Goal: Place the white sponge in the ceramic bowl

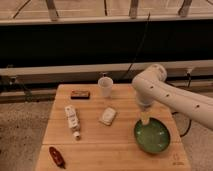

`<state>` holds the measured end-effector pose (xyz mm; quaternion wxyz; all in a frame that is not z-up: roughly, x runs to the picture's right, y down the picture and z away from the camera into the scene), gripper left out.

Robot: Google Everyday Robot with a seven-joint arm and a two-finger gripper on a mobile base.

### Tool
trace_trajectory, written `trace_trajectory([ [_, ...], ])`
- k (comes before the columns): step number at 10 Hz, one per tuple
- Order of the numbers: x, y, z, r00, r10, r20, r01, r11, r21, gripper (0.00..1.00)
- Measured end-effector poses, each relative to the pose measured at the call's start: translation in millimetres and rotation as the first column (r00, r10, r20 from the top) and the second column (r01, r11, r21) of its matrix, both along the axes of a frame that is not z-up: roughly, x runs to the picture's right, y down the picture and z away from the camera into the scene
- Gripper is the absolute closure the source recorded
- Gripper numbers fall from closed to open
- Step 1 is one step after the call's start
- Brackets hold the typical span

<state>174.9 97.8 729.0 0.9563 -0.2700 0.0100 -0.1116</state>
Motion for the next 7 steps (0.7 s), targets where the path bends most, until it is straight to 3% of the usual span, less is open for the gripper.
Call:
trace_trajectory([
  [7,-45,6,29.8,0.989,-0.126,0.083,0.126,0.9920,0.001,0.20],
])
